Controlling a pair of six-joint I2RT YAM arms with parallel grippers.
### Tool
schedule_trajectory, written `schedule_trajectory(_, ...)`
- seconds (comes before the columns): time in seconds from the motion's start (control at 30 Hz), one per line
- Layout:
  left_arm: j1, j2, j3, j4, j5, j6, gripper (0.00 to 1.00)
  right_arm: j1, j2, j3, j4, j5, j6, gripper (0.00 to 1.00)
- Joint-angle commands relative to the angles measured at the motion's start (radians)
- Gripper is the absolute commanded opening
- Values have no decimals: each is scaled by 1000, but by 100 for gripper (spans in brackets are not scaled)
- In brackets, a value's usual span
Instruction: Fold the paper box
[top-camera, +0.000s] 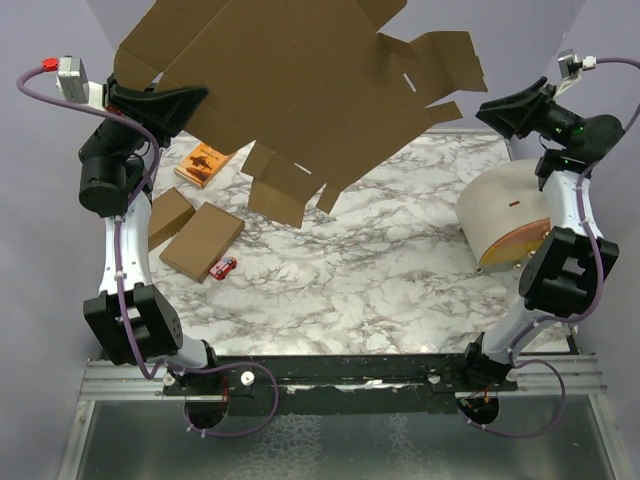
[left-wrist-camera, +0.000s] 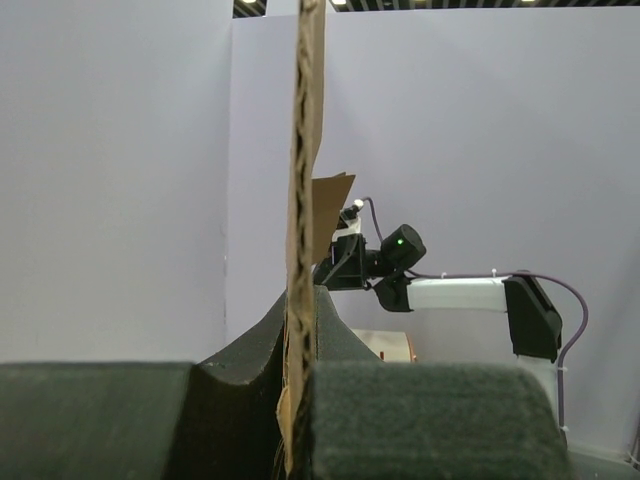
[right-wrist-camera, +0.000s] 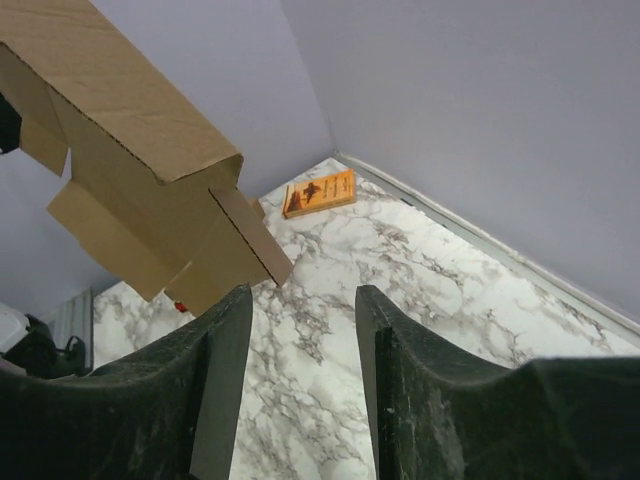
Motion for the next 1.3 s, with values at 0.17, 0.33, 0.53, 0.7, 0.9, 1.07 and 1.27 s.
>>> schedule_trajectory(0.17, -10, -36, 51, 254, -63, -21, 0, 72, 59, 75, -80, 71, 19, 44)
schedule_trajectory(0.33, -10, -36, 58, 254, -69, -25, 0, 73, 86, 98, -52, 55, 49, 45)
schedule_trajectory(0.53, -12, -29, 66, 255, -73, -28, 0, 85, 103, 71, 225, -21, 271, 53)
schedule_trajectory(0.7, -12, -22, 71, 254, -70, -28, 0, 108, 63, -1, 332, -51, 349, 66)
schedule_trajectory(0.9, -11, -16, 82, 254, -65, -26, 0, 116, 17, -43, 328, -50, 352, 67)
schedule_trajectory(1.07, -12, -11, 82, 254, -64, -26, 0, 119, -10, -73, 335, -53, 366, 67)
schedule_trajectory(1.27, -11, -13, 83, 255, -63, -25, 0, 143, -23, -101, 342, -62, 373, 67)
